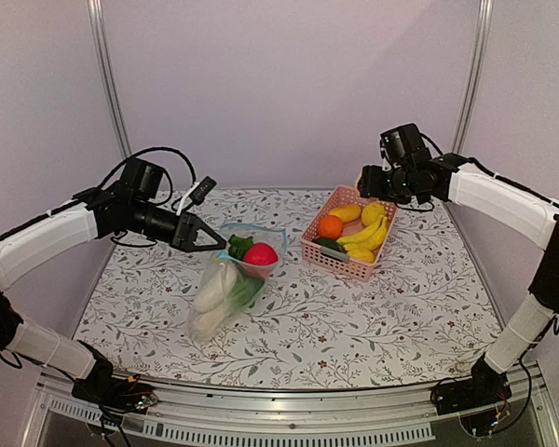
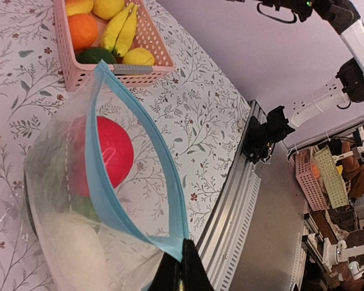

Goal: Place the food in the zip-top bag and seal the zipper
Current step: Pick up the fake fruit from the bin, then place the fake fruit in the zipper food storage bag.

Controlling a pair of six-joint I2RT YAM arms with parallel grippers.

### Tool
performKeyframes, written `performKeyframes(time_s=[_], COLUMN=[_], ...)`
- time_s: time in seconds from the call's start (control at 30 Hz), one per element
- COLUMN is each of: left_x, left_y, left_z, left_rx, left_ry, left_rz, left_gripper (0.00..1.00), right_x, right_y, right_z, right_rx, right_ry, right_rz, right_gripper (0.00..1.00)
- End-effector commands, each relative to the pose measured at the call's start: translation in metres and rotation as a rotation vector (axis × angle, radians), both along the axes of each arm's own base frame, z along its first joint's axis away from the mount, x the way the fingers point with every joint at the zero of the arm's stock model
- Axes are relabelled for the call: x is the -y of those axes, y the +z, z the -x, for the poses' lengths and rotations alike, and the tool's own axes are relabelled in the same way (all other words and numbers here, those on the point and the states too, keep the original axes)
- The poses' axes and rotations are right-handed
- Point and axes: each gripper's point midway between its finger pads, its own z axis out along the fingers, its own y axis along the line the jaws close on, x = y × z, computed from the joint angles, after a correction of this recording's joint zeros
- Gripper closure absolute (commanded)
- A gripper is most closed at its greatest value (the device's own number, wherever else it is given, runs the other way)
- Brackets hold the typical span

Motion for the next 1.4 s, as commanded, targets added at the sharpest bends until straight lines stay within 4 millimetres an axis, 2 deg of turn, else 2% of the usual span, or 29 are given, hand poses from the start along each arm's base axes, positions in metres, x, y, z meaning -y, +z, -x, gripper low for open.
performKeyframes(time_s=[0.0, 0.17, 0.37, 0.53, 0.6, 0.8, 1.03, 1.13, 1.37], left_x=[0.008, 0.021, 0.027, 0.028, 0.028, 0.029, 0.029, 0.03, 0.031], left_y=[0.016, 0.017, 0.019, 0.017, 0.017, 0.018, 0.021, 0.021, 0.021], left_z=[0.014, 0.027, 0.036, 0.04, 0.042, 0.048, 0.055, 0.058, 0.058], left_rx=[0.054, 0.053, 0.049, 0.044, 0.043, 0.039, 0.037, 0.035, 0.036], left_ry=[-0.071, -0.134, -0.18, -0.195, -0.202, -0.228, -0.263, -0.275, -0.277], left_rz=[0.053, 0.063, 0.074, 0.075, 0.076, 0.078, 0.095, 0.095, 0.093], left_gripper=[1.0, 1.0, 1.0, 1.0, 1.0, 1.0, 1.0, 1.0, 1.0], right_x=[-0.048, -0.102, -0.161, -0.2, -0.212, -0.236, -0.247, -0.251, -0.256], right_y=[0.007, 0.038, 0.055, 0.048, 0.042, 0.016, -0.009, -0.013, -0.034], right_z=[0.05, 0.114, 0.178, 0.211, 0.219, 0.219, 0.203, 0.197, 0.204], right_rx=[-0.031, -0.055, -0.099, -0.17, -0.199, -0.274, -0.297, -0.302, -0.327], right_ry=[0.31, 0.63, 0.936, 1.104, 1.149, 1.178, 1.137, 1.115, 1.118], right_rz=[-0.077, -0.244, -0.387, -0.433, -0.436, -0.424, -0.385, -0.371, -0.288], right_gripper=[0.35, 0.35, 0.34, 0.34, 0.34, 0.35, 0.35, 0.34, 0.32])
